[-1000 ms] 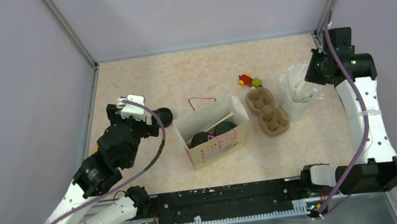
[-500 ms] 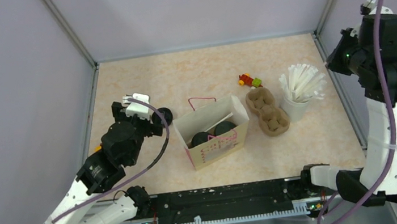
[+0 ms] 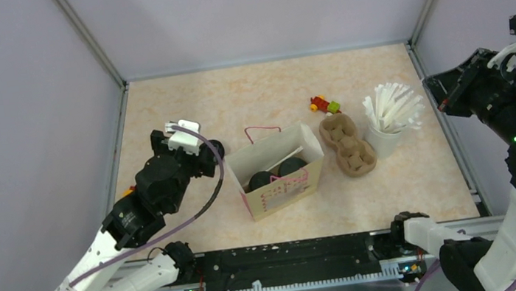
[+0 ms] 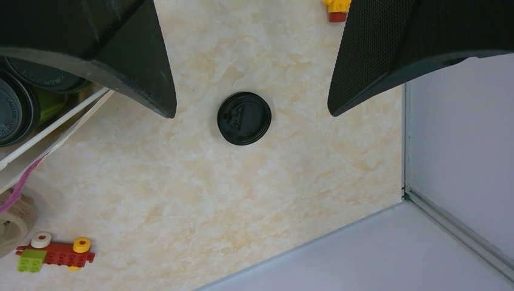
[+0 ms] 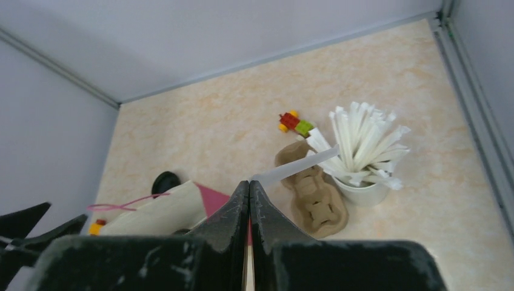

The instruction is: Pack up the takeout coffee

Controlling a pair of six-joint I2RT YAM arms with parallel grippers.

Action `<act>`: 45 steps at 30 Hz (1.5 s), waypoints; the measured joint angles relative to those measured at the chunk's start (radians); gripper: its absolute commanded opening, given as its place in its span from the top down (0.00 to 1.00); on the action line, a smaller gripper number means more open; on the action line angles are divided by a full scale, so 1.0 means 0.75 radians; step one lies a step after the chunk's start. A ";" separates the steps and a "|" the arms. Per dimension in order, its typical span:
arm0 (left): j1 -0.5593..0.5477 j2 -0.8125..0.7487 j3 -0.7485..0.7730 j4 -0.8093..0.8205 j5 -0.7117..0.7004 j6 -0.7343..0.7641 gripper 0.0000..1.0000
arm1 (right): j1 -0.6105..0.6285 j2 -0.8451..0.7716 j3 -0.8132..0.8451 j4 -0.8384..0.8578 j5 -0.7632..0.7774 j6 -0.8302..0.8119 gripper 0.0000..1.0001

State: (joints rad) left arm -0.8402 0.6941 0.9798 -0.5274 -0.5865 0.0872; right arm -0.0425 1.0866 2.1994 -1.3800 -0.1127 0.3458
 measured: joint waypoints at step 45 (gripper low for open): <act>0.000 -0.034 0.044 -0.004 0.028 -0.046 0.01 | 0.000 -0.279 -0.798 1.071 -1.124 0.934 1.00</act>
State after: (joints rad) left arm -0.8402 0.6689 1.0126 -0.5304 -0.5655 0.0528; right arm -0.0425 0.8772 1.6009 -0.5770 -0.9554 1.0462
